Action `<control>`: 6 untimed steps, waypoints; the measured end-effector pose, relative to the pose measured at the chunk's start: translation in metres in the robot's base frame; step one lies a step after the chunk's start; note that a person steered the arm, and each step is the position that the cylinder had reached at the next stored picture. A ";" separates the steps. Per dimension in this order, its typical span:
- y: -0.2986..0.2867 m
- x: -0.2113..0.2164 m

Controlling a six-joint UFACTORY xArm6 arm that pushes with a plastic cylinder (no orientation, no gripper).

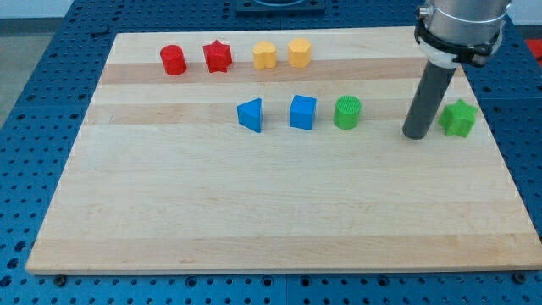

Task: Move the green circle up a bit

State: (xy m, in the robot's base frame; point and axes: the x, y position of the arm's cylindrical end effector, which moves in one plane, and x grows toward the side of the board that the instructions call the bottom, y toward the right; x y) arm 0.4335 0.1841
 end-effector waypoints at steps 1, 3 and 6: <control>-0.032 0.008; -0.081 0.002; -0.096 -0.019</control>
